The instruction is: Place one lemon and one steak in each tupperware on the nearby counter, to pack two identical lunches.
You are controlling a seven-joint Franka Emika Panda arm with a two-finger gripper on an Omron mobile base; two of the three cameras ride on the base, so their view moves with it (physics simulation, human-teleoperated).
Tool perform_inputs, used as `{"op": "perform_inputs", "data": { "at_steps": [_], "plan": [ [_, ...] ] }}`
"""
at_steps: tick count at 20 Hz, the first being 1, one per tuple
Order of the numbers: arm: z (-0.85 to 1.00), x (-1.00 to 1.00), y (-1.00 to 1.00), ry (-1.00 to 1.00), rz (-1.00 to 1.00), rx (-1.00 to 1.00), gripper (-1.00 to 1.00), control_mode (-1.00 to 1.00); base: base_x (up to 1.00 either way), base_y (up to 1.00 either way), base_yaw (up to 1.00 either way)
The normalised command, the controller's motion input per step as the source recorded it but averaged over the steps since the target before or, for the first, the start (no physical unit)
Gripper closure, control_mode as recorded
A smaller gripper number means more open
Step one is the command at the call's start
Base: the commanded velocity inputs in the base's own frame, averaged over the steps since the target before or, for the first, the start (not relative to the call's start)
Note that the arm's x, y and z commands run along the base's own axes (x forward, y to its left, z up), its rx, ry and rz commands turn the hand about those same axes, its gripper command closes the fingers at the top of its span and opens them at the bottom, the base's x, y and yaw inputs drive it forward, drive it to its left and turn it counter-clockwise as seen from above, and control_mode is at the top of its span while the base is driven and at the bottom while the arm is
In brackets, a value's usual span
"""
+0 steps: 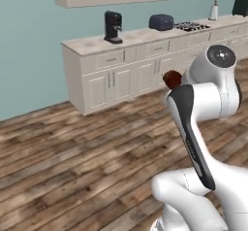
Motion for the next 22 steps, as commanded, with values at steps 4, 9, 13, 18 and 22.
{"op": "perform_inputs", "data": {
  "at_steps": [4, 9, 13, 18, 22],
  "plan": [
    [0.0, 0.0, 0.0, 0.0, 0.0, 0.0, 1.0, 1.0, 0.56, 0.38, -0.36],
    [0.0, 0.0, 0.0, 0.0, 0.0, 0.0, 1.0, 1.0, 0.56, 0.37, -0.37],
    [0.0, 0.0, 0.0, 0.0, 0.0, 0.0, 1.0, 1.0, 0.49, 0.19, -0.43],
    [0.0, 0.0, 0.0, 0.0, 0.0, 0.0, 1.0, 1.0, 0.43, 0.17, -0.48],
    [0.0, 0.0, 0.0, 0.0, 0.0, 0.0, 1.0, 1.0, 0.25, 0.13, -0.53]
  ]
}}
